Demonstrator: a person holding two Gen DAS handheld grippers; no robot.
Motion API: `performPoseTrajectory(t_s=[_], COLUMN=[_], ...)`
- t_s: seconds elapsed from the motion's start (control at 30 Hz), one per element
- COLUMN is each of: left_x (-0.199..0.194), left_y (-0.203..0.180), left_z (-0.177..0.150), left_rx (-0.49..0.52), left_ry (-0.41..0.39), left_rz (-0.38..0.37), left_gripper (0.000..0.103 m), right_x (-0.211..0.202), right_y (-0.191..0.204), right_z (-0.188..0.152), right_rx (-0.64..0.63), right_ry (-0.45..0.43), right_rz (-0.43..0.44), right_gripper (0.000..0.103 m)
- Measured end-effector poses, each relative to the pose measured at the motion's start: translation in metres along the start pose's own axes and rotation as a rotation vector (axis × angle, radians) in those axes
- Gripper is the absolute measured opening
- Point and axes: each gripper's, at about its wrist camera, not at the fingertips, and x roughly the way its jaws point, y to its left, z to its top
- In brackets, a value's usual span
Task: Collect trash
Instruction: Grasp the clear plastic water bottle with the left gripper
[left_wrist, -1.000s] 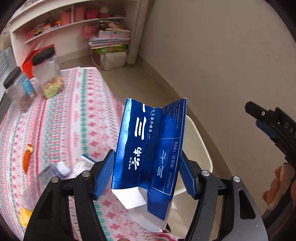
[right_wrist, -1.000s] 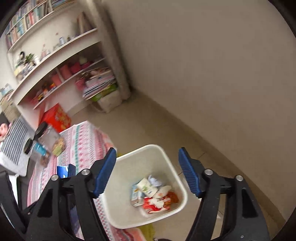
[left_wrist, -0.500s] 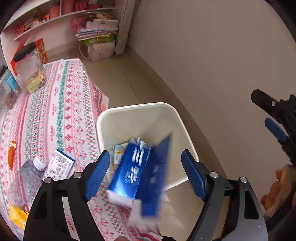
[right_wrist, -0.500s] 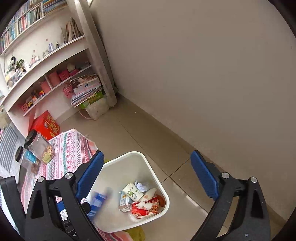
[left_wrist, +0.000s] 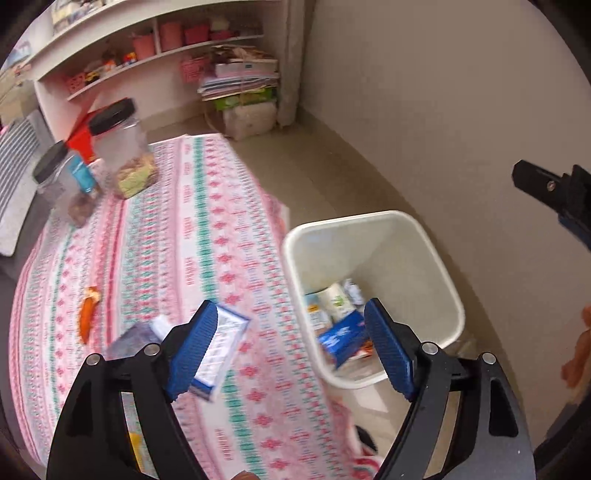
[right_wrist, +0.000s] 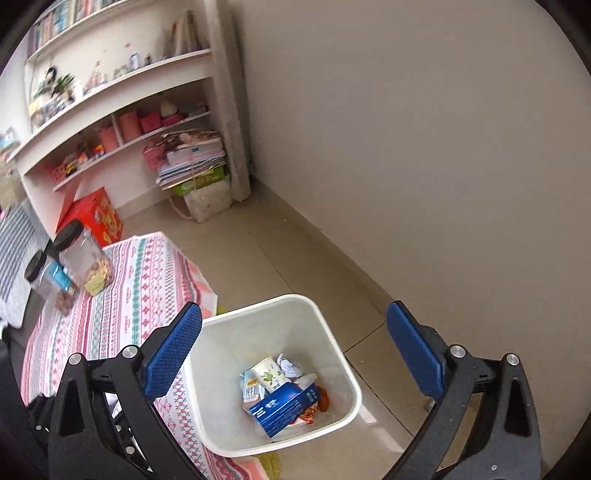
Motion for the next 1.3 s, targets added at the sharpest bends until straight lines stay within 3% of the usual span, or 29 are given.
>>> performPoseTrajectory(t_s=[0.57, 0.73, 0.97, 1.1, 1.3], left_x=[0.012, 0.017, 0.040, 0.054, 0.076], left_y=[0.145, 0.177, 0.180, 0.167, 0.158], left_z=[-0.018, -0.025, -0.041, -0.049, -0.057], left_rx=[-0.119, -0.128, 0.026, 0.133, 0.217], left_ry=[0.078, 0.133, 0.337, 0.388, 0.426], left_rz=[0.169, 0.155, 0.031, 0.028, 0.055], left_gripper=[0.079, 0.079, 0.080, 0.080, 0.079], right_x=[0.008, 0.012, 0.024, 0.033, 0.050], right_y=[0.131, 0.160, 0.177, 0.177, 0.181], right_z=[-0.020, -0.027, -0.030, -0.031, -0.036], right_rx=[-0.243, -0.296, -0.313, -0.301, -0.316], right_ry=[0.066, 0.092, 0.129, 0.152, 0.206], right_rz=[0.097, 0.109, 0.096, 0.081, 0.051], right_gripper=[0.096, 0.096, 0.096, 0.096, 0.096])
